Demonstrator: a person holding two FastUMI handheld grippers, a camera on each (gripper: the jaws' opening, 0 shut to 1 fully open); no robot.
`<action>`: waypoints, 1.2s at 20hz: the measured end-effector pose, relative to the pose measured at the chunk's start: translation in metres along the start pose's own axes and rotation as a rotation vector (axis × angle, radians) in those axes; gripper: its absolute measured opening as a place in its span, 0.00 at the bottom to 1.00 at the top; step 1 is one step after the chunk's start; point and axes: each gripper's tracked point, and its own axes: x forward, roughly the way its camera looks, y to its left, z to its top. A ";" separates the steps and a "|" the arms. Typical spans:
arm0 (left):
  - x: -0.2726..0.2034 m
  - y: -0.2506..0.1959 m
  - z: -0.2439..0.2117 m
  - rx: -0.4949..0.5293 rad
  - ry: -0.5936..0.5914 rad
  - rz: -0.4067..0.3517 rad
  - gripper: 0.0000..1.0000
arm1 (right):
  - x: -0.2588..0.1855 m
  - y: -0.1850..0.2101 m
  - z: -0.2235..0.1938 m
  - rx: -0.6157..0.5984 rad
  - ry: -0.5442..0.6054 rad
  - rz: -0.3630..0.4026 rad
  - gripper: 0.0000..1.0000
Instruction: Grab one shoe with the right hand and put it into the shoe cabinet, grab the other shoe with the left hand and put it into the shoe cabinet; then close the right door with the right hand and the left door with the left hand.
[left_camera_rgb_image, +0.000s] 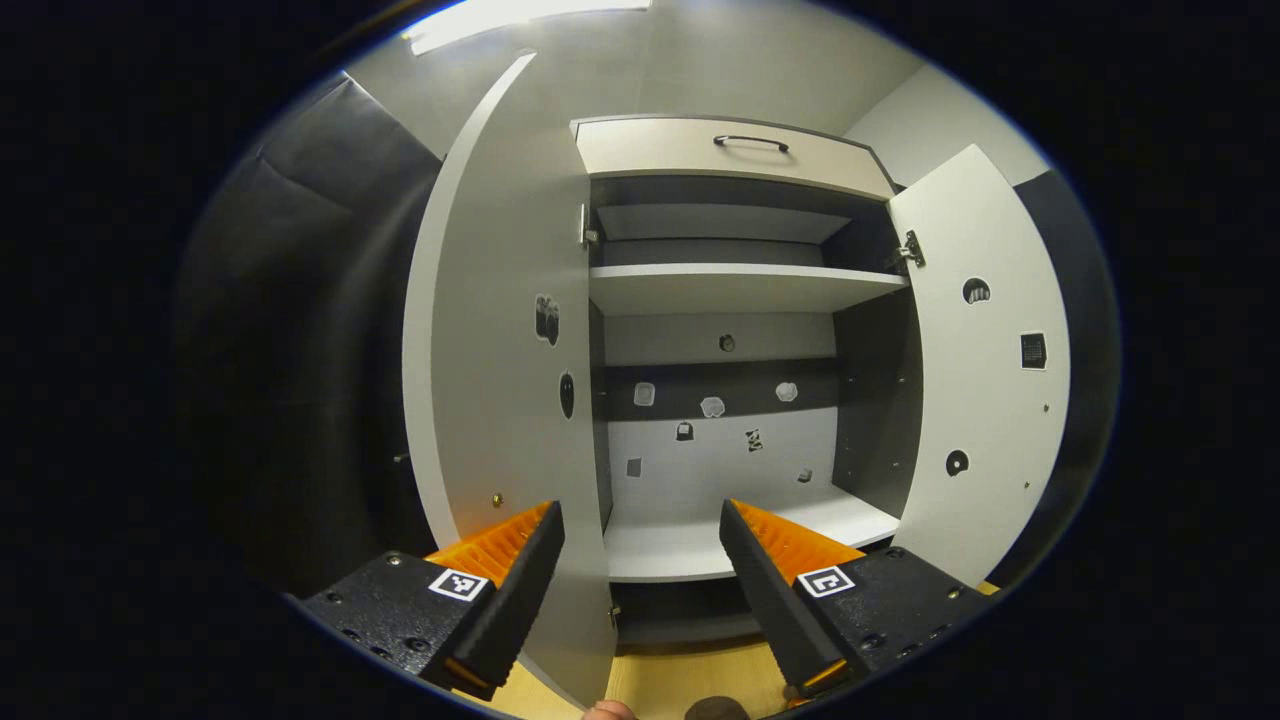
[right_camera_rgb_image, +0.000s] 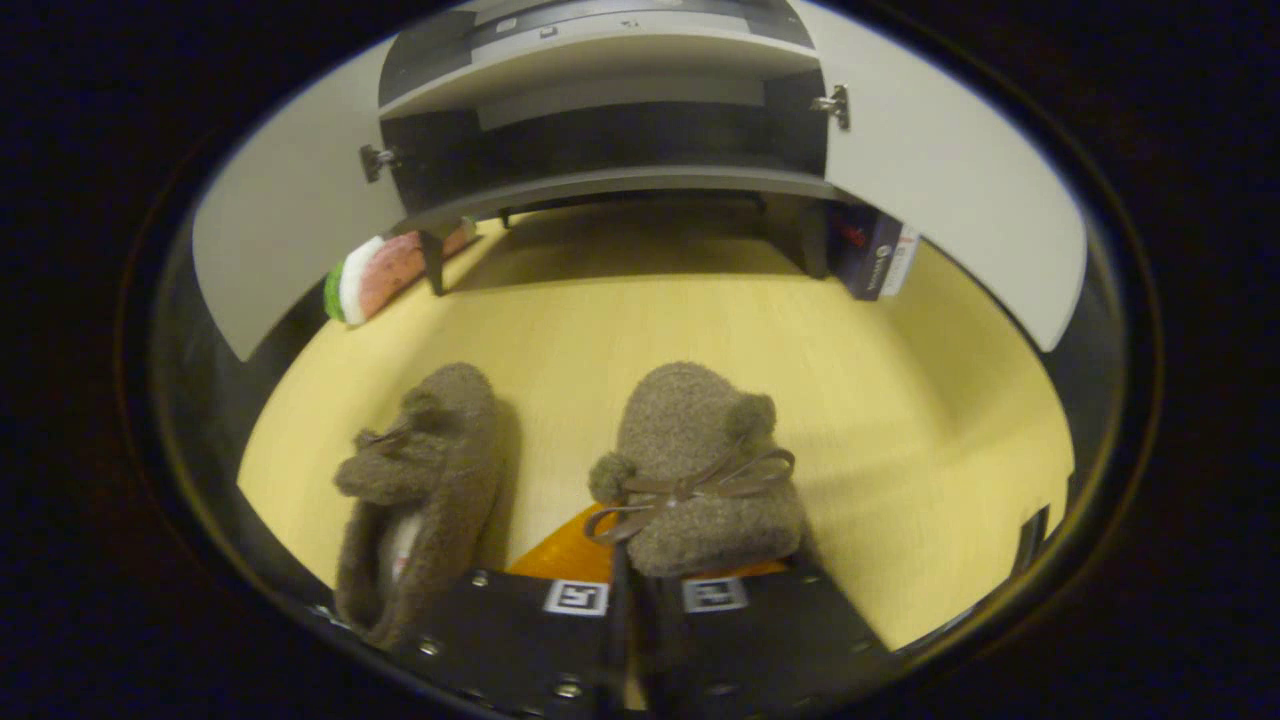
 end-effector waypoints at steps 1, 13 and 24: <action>0.000 -0.001 -0.001 0.003 -0.001 -0.008 0.96 | -0.001 0.002 -0.005 -0.003 0.034 -0.012 0.14; 0.000 -0.005 -0.001 0.003 -0.015 -0.065 0.96 | -0.061 0.001 0.132 0.036 -0.176 -0.033 0.01; 0.001 -0.005 0.003 -0.035 -0.044 -0.063 0.96 | -0.116 0.020 0.449 -0.085 -0.543 -0.029 0.01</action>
